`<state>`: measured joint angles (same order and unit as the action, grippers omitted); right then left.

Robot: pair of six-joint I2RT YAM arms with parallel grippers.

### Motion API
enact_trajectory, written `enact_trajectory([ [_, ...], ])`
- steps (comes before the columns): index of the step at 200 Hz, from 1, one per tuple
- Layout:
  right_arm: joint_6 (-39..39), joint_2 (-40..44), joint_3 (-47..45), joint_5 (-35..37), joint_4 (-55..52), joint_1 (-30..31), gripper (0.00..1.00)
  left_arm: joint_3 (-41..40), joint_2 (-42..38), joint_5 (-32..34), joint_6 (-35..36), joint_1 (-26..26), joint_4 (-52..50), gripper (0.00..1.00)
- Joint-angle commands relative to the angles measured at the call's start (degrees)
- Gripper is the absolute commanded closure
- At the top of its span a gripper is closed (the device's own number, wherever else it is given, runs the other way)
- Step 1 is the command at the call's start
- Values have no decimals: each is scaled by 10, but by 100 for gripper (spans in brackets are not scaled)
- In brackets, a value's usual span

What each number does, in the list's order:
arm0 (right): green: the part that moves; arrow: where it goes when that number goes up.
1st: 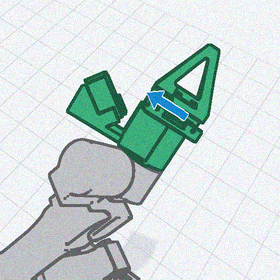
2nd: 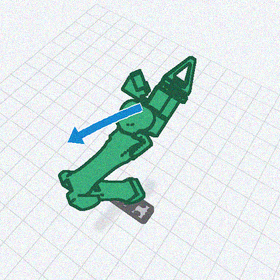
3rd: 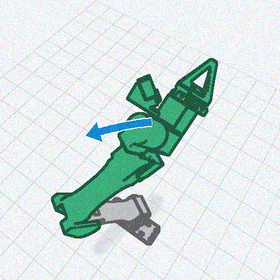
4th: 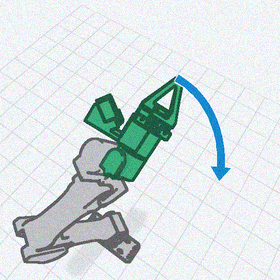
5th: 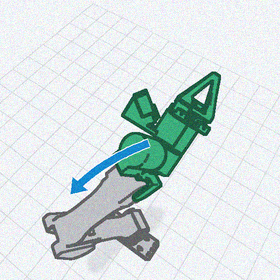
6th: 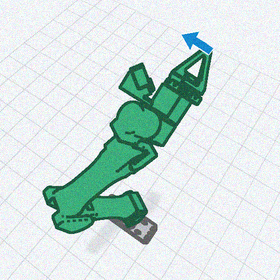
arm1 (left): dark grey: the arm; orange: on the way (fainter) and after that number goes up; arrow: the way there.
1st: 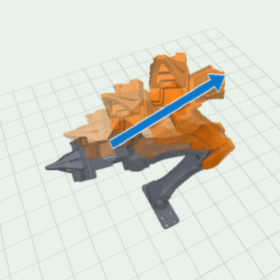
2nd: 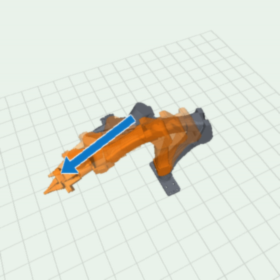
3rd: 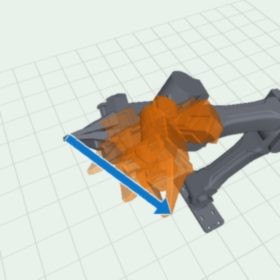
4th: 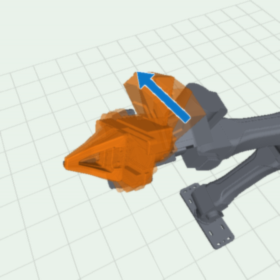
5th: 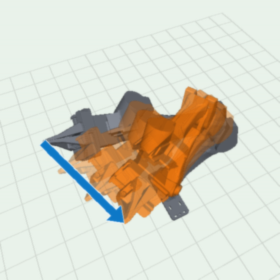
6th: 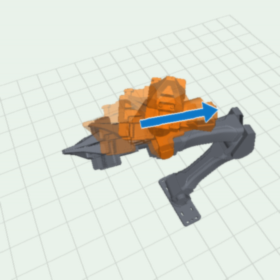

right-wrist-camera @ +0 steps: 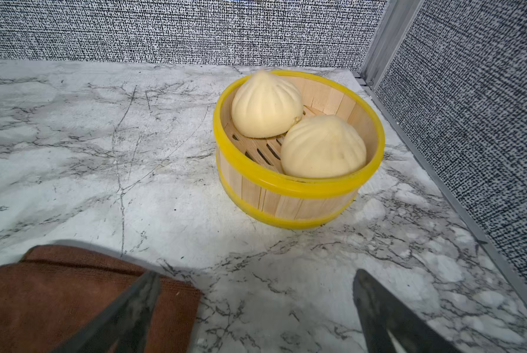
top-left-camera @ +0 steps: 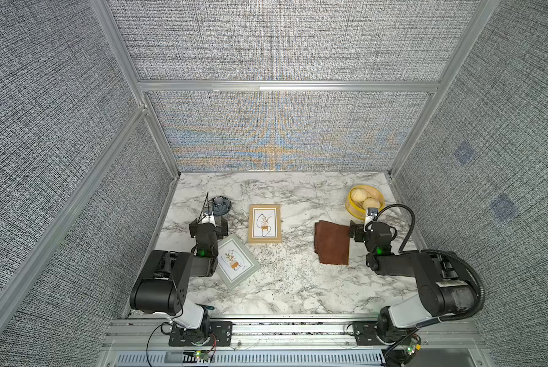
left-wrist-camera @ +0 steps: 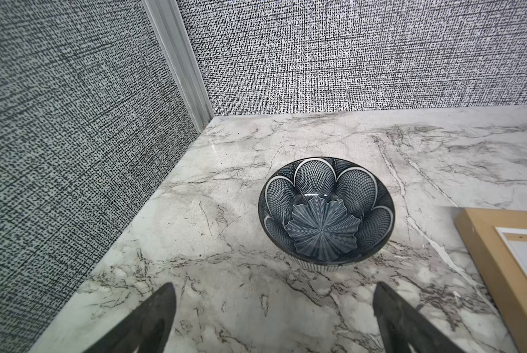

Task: Wipe the picture frame with a cloth
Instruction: Pick up the cleaning item at the center of the board.

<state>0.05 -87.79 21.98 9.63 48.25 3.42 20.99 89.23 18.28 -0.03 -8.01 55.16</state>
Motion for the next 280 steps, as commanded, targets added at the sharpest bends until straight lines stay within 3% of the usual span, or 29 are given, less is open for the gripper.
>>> enact_trajectory([
  [1, -1, -1, -1, 4, 16, 1, 1, 0, 1, 1, 2, 1, 4, 0],
  [280, 1, -1, 0, 2, 14, 0, 1, -12, -5, 12, 1, 0, 27, 0],
])
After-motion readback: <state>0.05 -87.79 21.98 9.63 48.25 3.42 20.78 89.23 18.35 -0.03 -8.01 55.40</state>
